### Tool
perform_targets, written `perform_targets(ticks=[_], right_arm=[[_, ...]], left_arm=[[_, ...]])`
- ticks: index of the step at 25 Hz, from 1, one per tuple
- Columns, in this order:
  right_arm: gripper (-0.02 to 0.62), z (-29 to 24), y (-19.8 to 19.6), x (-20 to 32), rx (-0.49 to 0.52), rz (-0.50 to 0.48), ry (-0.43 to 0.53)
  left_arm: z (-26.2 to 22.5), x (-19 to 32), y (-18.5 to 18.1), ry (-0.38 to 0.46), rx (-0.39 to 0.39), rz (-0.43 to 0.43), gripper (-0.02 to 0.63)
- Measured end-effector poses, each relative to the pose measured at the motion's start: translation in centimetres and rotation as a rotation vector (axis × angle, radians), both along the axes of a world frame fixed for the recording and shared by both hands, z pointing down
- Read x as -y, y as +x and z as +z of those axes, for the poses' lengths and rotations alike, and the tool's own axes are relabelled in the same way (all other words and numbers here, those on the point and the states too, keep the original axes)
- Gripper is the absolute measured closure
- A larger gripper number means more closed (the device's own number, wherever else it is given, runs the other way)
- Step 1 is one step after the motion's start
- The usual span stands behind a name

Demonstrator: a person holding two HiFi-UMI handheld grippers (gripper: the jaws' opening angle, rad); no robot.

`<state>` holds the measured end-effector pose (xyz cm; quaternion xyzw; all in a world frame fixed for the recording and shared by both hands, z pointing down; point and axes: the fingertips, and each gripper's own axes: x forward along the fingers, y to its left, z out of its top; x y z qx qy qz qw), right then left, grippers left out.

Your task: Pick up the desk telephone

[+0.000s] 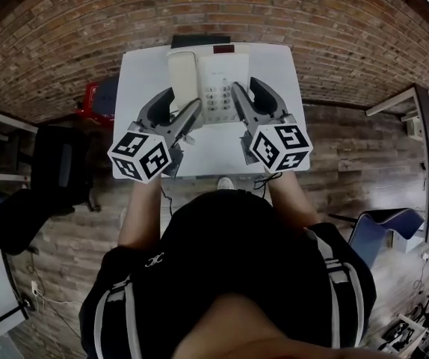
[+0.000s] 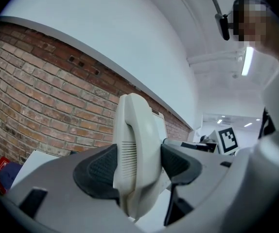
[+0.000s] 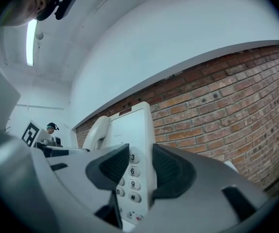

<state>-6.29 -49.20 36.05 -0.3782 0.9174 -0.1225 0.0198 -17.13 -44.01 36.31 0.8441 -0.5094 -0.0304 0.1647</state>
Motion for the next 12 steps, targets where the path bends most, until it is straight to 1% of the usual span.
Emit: perform_targets(ticks=[12], right_arm=[[0.462, 0.39, 0.06, -0.25, -0.013, -0.002, -0.016]], left_arm=[[0.37, -0.32, 0.14, -0.021, 0.011, -0.006, 0.325]])
